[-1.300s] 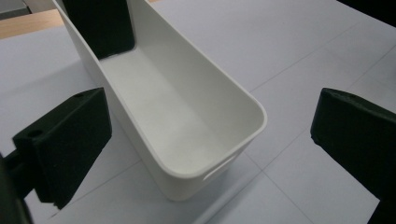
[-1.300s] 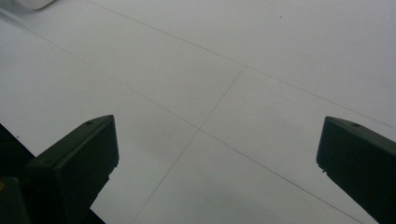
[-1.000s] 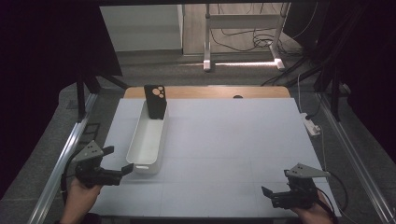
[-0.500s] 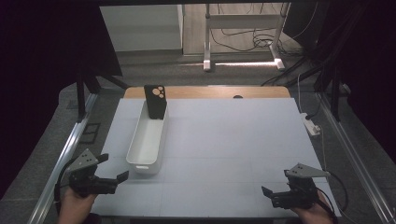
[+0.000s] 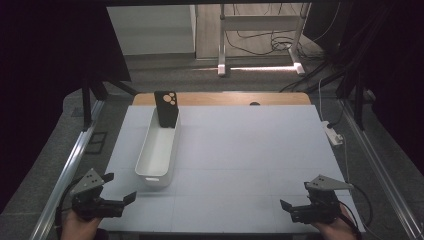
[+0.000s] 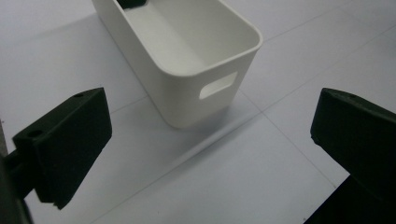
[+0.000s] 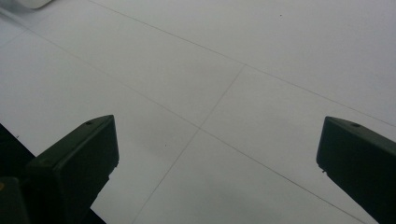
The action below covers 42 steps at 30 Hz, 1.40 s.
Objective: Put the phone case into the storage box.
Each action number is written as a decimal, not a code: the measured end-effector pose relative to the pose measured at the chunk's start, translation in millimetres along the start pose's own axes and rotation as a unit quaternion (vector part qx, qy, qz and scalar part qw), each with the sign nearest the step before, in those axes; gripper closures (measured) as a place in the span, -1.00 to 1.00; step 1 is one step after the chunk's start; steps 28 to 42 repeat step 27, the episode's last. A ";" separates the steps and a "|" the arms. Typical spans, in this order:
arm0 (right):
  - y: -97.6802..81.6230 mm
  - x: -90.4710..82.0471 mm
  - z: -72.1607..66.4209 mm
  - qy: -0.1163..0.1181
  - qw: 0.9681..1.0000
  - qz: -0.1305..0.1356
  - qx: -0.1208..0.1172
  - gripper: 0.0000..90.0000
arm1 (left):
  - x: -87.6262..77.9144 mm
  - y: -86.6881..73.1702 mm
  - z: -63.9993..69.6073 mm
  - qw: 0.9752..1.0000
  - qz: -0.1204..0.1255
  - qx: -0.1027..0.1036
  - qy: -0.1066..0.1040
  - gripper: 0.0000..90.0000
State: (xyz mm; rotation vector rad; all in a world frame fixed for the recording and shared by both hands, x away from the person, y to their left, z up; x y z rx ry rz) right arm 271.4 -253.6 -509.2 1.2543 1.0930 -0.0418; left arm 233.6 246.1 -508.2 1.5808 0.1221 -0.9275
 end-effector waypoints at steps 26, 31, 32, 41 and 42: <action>-0.2 0.4 -0.6 0.000 1.000 -0.002 -0.002 -1.00 | 5.7 -14.8 5.4 0.999 -0.041 0.012 0.011 -1.00; -0.2 0.4 -0.4 0.000 1.000 -0.002 -0.003 -1.00 | 5.7 -14.6 5.5 0.999 -0.041 0.011 0.011 -1.00; -0.2 0.4 -0.4 0.000 1.000 -0.002 -0.003 -1.00 | 5.7 -14.6 5.5 0.999 -0.041 0.011 0.011 -1.00; -0.2 0.4 -0.4 0.000 1.000 -0.002 -0.003 -1.00 | 5.7 -14.6 5.5 0.999 -0.041 0.011 0.011 -1.00; -0.2 0.4 -0.4 0.000 1.000 -0.002 -0.003 -1.00 | 5.7 -14.6 5.5 0.999 -0.041 0.011 0.011 -1.00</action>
Point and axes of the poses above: each handheld gripper's, and its own axes: x roughly forward along the jaws, y roughly out of its top, z roughly to its right, the point moved 8 cm from there along x, roughly forward along the jaws, and after that the axes turned 4 degrees about y, right-handed, at the moved point
